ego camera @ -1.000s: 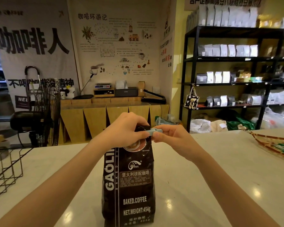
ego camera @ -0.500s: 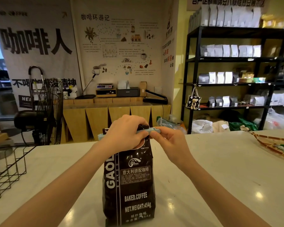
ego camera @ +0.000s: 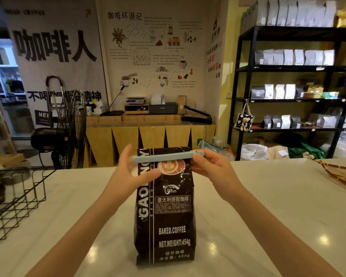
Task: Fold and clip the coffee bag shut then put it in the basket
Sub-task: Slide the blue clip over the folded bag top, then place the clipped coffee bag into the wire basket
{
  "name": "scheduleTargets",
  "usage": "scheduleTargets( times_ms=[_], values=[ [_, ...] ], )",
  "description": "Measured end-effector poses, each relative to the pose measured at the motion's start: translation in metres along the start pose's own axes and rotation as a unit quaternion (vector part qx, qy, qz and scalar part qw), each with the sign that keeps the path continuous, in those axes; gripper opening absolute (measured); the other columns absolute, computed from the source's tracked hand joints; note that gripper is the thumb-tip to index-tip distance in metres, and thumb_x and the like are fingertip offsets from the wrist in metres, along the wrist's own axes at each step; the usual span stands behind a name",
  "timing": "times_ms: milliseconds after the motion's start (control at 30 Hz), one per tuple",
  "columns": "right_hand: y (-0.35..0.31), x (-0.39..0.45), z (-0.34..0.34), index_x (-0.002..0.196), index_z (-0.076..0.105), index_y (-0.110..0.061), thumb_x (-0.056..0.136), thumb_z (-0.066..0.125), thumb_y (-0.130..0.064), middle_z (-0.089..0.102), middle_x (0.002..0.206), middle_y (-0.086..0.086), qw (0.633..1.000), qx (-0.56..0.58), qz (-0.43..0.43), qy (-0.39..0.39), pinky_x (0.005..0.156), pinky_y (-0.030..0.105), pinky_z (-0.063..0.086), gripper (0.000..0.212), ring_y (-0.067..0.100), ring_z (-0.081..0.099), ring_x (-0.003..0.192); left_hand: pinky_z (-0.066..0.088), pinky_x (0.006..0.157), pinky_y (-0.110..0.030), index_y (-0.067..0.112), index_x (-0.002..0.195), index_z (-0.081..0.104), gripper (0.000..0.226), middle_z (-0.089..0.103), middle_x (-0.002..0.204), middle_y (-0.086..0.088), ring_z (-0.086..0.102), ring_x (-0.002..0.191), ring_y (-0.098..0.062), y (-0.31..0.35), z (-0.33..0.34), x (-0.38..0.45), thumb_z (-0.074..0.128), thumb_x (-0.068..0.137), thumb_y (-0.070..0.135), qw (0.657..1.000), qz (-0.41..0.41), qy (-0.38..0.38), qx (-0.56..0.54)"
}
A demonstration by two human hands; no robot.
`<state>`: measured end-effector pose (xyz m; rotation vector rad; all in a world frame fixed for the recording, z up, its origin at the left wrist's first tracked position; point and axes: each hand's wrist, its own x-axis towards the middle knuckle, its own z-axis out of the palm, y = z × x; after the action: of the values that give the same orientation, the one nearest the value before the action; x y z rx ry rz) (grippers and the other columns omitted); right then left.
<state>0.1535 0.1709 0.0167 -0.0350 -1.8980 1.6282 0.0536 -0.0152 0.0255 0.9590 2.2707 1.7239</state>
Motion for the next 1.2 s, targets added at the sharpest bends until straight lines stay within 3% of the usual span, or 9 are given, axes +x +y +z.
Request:
scheduleTargets(
  times_ms=[100,200,367,467,667,800,933,1100,1200],
  values=[
    [0.003,0.001,0.007,0.098,0.064,-0.018,0.090,0.051,-0.017,0.071,0.088,0.003,0.999,0.039,0.019,0.006,0.075,0.021,0.056,0.016,0.010,0.069,0.082,0.054,0.078,-0.031,0.020,0.124,0.047,0.113,0.071,0.104,0.000,0.068,0.095,-0.020,-0.026,-0.001,-0.014,0.084,0.023,0.054,0.975,-0.111,-0.119,-0.152],
    [0.005,0.002,0.008,0.099,0.064,-0.020,0.088,0.053,-0.019,0.072,0.093,0.003,0.997,0.066,0.046,0.008,0.082,0.024,0.054,0.016,0.014,0.068,0.088,0.055,0.059,-0.022,0.021,0.100,0.060,0.060,0.076,0.081,0.008,0.072,0.077,-0.013,-0.037,0.002,-0.013,0.082,0.044,0.030,0.974,-0.092,-0.102,-0.177],
    [0.013,-0.002,0.006,0.127,0.047,-0.015,0.066,0.077,-0.032,0.065,0.117,0.004,0.961,-0.010,0.224,-0.161,0.094,0.037,0.050,0.070,0.019,0.062,0.107,0.055,0.061,-0.026,0.020,0.090,0.064,0.041,0.077,0.076,0.005,0.072,0.072,-0.014,-0.038,0.002,-0.013,0.081,0.053,0.021,0.976,-0.087,-0.057,-0.191],
    [0.021,-0.006,0.014,0.123,0.050,-0.016,0.062,0.078,-0.029,0.065,0.118,0.003,0.928,-0.055,0.281,-0.239,0.093,0.039,0.051,0.069,0.018,0.062,0.108,0.054,0.067,-0.031,0.017,0.090,0.065,0.041,0.077,0.076,0.003,0.072,0.074,-0.017,-0.040,-0.002,-0.013,0.074,0.051,0.026,0.976,-0.102,-0.031,-0.191],
    [0.017,0.009,0.045,0.108,0.057,-0.010,0.057,0.076,-0.023,0.071,0.101,0.002,0.952,0.019,0.247,-0.178,0.078,0.030,0.055,0.057,0.015,0.069,0.092,0.053,0.059,-0.025,0.020,0.086,0.067,0.040,0.076,0.073,0.006,0.072,0.071,-0.013,-0.025,-0.032,-0.009,0.075,0.048,0.030,0.982,-0.077,0.030,-0.169],
    [-0.004,0.039,0.087,0.104,0.059,-0.012,0.061,0.073,-0.017,0.076,0.086,-0.006,0.955,0.062,0.198,-0.213,0.070,0.025,0.056,0.046,0.010,0.071,0.085,0.051,0.052,-0.017,0.025,0.077,0.064,0.025,0.074,0.064,0.015,0.070,0.063,-0.003,-0.002,-0.081,-0.006,0.076,0.056,0.024,0.985,-0.034,0.090,-0.141],
    [-0.030,0.073,0.151,0.104,0.059,-0.015,0.061,0.071,-0.019,0.072,0.097,-0.002,0.947,0.094,0.150,-0.268,0.074,0.026,0.056,0.044,0.013,0.070,0.090,0.054,0.054,-0.018,0.027,0.074,0.065,0.029,0.074,0.065,0.016,0.070,0.064,-0.004,0.019,-0.144,-0.017,0.075,0.047,0.030,0.978,0.008,0.179,-0.110],
    [-0.048,0.102,0.247,0.093,0.063,-0.027,0.069,0.069,-0.023,0.074,0.089,-0.009,0.928,0.083,0.095,-0.351,0.068,0.018,0.056,0.025,0.006,0.071,0.083,0.055,0.062,-0.022,0.027,0.078,0.065,0.036,0.075,0.071,0.014,0.072,0.071,-0.006,0.023,-0.225,-0.040,0.076,0.044,0.034,0.957,0.036,0.281,-0.059],
    [-0.049,0.111,0.301,0.103,0.060,-0.029,0.074,0.068,-0.027,0.070,0.101,-0.006,0.910,0.042,0.073,-0.406,0.070,0.021,0.057,0.031,0.006,0.070,0.086,0.055,0.067,-0.026,0.029,0.082,0.065,0.040,0.075,0.079,0.011,0.071,0.076,-0.006,0.014,-0.265,-0.052,0.078,0.044,0.033,0.943,0.036,0.328,-0.033]
  ],
)
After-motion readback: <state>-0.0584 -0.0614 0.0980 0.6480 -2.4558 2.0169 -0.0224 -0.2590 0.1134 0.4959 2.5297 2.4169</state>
